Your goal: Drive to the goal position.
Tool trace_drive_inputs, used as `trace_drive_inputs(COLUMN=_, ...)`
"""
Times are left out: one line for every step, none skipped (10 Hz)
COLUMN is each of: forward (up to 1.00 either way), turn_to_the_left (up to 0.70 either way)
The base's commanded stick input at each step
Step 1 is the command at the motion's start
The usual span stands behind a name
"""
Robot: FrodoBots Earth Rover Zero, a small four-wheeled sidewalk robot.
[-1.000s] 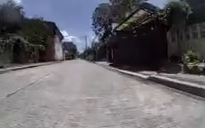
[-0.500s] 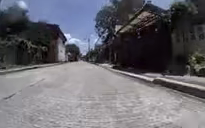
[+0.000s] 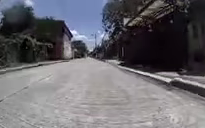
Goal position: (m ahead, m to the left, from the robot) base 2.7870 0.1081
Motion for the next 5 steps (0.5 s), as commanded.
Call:
trace_drive_inputs(forward=1.00, turn_to_the_left=0.15)
trace_drive_inputs(forward=1.00, turn_to_the_left=0.15)
trace_drive_inputs(forward=1.00, turn_to_the_left=0.11)
trace_drive_inputs(forward=1.00, turn_to_the_left=0.07)
trace_drive_inputs(forward=1.00, turn_to_the_left=0.02)
